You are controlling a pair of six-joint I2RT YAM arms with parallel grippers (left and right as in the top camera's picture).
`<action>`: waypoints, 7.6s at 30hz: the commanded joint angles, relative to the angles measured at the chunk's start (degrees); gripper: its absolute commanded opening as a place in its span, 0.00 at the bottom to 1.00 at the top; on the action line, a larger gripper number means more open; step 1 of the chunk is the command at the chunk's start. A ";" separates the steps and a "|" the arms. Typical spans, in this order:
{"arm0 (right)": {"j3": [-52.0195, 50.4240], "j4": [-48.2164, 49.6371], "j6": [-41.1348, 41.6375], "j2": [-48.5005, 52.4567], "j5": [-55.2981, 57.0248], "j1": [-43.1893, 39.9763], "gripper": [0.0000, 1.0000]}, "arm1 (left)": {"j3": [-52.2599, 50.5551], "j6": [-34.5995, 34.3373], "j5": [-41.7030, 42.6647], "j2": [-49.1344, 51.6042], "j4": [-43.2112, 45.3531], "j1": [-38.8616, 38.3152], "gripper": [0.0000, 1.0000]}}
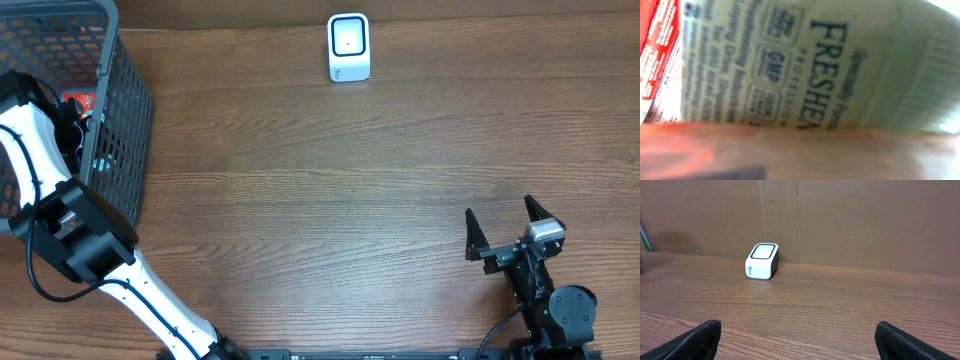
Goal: Scan the item barcode
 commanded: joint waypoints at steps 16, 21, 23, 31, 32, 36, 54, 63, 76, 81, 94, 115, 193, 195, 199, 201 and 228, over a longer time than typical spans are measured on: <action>-0.59 0.24 -0.09 -0.57 -0.31 -0.37 1.00 | 25.27 -4.37 -2.56 -2.80 -11.76 -0.26 0.25; -0.59 0.24 -0.07 -0.57 -0.31 -0.37 1.00 | 29.75 -9.99 -2.47 -9.60 -11.65 -0.28 0.24; -0.59 0.24 -0.07 -0.57 -0.31 -0.37 1.00 | 29.99 -11.91 -1.68 -13.16 -10.86 -0.28 0.24; -0.59 0.24 -0.09 -0.57 -0.31 -0.37 1.00 | 29.97 -18.29 11.69 -26.69 -11.26 -1.20 0.22; -0.59 0.24 -0.09 -0.57 -0.31 -0.37 1.00 | 29.97 -18.69 11.58 -27.96 -11.98 -1.88 0.22; -0.59 0.24 -0.07 -0.57 -0.31 -0.37 1.00 | 29.97 -18.73 10.54 -31.74 -15.65 -5.70 0.20; -0.59 0.24 -0.07 -0.57 -0.31 -0.37 1.00 | 12.04 -38.27 -14.19 -29.59 -22.45 -51.93 0.08; -0.59 0.24 -0.09 -0.57 -0.31 -0.37 1.00 | -0.92 -48.50 -14.53 -19.67 -13.03 -68.32 0.04; -0.59 0.24 -0.07 -0.57 -0.31 -0.37 1.00 | -1.73 -57.88 -13.18 -5.46 -8.90 -78.38 0.04; -0.59 0.24 -0.09 -0.57 -0.31 -0.37 1.00 | -1.73 -57.83 -9.88 -1.66 -7.32 -79.97 0.04; -0.59 0.24 -0.07 -0.57 -0.31 -0.37 1.00 | -2.25 -57.79 -8.39 -0.39 -6.78 -81.83 0.08; -0.59 0.26 -0.09 -0.57 -0.31 -0.37 1.00 | -2.25 -55.12 -6.73 -0.39 -8.09 -82.36 0.81; -0.59 0.24 -0.07 -0.57 -0.31 -0.37 1.00 | -1.18 -39.65 2.25 -0.39 -6.47 -87.03 0.75; -0.59 0.24 -0.07 -0.57 -0.31 -0.37 1.00 | -1.18 -39.65 2.23 -0.39 -6.32 -87.06 0.75; -0.59 0.24 -0.07 -0.57 -0.33 -0.37 1.00 | 0.76 -39.58 2.43 -0.39 -6.10 -85.59 0.71; -0.59 0.24 -0.09 -0.57 -0.31 -0.37 1.00 | 3.52 -39.58 2.45 -0.39 -6.78 -83.97 0.73; -0.59 0.24 -0.07 -0.57 -0.31 -0.37 1.00 | -2.73 -38.29 -8.44 -0.11 4.68 -74.27 0.26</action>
